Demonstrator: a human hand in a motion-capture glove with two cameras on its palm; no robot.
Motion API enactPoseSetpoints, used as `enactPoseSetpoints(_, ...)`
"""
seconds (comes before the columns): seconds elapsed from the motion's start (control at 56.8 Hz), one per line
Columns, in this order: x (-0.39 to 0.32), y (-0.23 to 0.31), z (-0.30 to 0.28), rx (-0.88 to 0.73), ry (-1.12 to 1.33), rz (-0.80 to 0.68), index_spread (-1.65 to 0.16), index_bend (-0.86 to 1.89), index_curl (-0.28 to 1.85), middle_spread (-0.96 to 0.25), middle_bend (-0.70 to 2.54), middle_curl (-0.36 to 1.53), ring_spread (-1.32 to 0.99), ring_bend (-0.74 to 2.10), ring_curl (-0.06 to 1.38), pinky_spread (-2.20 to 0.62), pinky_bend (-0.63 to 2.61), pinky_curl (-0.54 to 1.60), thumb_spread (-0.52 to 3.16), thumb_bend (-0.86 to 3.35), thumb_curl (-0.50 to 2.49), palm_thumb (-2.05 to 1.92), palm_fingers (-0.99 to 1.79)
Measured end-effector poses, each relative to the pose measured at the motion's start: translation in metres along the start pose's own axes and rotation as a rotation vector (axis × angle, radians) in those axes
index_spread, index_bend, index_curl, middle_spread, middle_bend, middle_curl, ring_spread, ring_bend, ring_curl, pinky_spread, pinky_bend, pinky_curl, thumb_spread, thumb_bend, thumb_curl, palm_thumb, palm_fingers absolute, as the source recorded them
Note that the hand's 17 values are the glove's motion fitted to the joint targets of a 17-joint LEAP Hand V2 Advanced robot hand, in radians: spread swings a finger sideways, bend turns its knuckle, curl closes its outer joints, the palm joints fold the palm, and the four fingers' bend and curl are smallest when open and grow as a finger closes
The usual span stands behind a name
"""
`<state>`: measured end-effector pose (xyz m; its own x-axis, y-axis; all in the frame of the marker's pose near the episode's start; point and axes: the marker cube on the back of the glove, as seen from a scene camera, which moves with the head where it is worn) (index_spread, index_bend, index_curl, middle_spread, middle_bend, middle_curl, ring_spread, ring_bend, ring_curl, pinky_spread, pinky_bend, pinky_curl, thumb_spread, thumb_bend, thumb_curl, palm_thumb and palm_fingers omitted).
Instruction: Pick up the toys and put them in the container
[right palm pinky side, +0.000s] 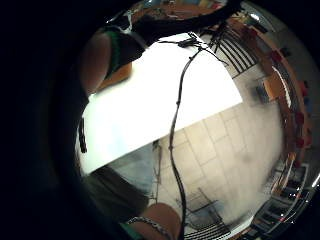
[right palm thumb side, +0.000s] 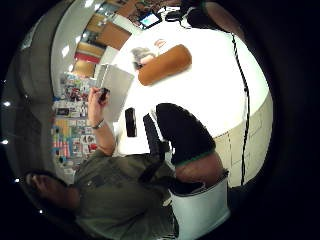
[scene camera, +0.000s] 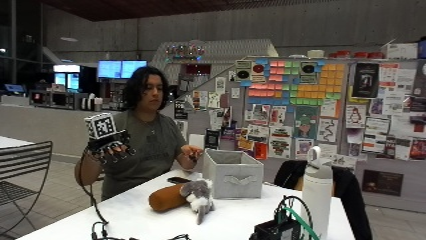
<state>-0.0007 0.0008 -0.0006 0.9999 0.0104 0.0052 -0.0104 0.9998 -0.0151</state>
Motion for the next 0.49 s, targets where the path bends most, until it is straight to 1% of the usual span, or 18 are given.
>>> enactPoseSetpoints(0.088,0.000,-0.005,-0.001,-0.011,-0.013,0.008,-0.24,0.21,0.09,-0.03,0.14,0.03,-0.08,0.29,0.07,0.01,0.58,0.17,0.76,0.02,0.03,0.01,0.31)
enactPoseSetpoints(0.194,-0.002,-0.001,0.000,-0.008,-0.008,0.005,-0.31,0.21,0.14,-0.05,0.15,0.05,-0.11,0.32,0.10,0.01,0.63,0.21,1.05,0.00,0.07,-0.02,0.28)
enactPoseSetpoints(0.317,-0.003,-0.008,0.000,-0.003,-0.016,-0.015,-0.35,0.22,0.18,-0.05,0.16,0.08,-0.13,0.35,0.12,0.01,0.65,0.24,1.23,-0.01,0.11,-0.02,0.25)
enactPoseSetpoints(0.493,-0.006,-0.035,0.014,-0.045,-0.102,-0.083,-0.38,0.21,0.23,-0.06,0.18,0.12,-0.15,0.39,0.15,0.01,0.66,0.26,1.35,0.00,0.16,0.00,0.24)
